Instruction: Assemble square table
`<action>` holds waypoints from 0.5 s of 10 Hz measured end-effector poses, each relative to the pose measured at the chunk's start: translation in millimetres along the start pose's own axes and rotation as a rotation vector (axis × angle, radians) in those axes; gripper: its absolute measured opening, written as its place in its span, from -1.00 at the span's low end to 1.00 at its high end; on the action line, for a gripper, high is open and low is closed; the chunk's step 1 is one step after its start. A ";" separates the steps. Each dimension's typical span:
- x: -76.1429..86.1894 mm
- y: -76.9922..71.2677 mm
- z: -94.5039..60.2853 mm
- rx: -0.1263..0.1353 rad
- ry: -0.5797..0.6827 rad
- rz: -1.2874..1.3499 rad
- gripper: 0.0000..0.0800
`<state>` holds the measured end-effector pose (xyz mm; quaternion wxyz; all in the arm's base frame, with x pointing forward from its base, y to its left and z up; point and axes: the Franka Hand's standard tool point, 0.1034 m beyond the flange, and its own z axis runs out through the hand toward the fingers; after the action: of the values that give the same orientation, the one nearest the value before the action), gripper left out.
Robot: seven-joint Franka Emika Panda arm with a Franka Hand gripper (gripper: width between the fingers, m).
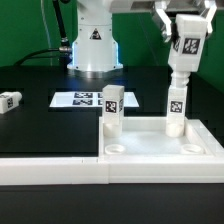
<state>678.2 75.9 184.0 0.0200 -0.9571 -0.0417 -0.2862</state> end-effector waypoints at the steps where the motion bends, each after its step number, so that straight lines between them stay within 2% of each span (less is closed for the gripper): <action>1: 0.7 -0.5 -0.3 0.001 0.001 -0.001 -0.27; 3: -1.1 0.2 0.5 0.000 -0.001 -0.002 -0.27; 4: -11.7 11.0 2.5 -0.009 0.015 -0.044 -0.27; 5: -23.8 15.6 6.6 -0.002 0.019 -0.056 -0.27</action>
Offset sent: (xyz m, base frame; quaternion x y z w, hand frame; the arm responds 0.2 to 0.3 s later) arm -0.0441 0.0232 -0.0361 0.2225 0.0092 0.1096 0.9687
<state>663.4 59.2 165.1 0.0116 -0.9528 -0.0680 -0.2957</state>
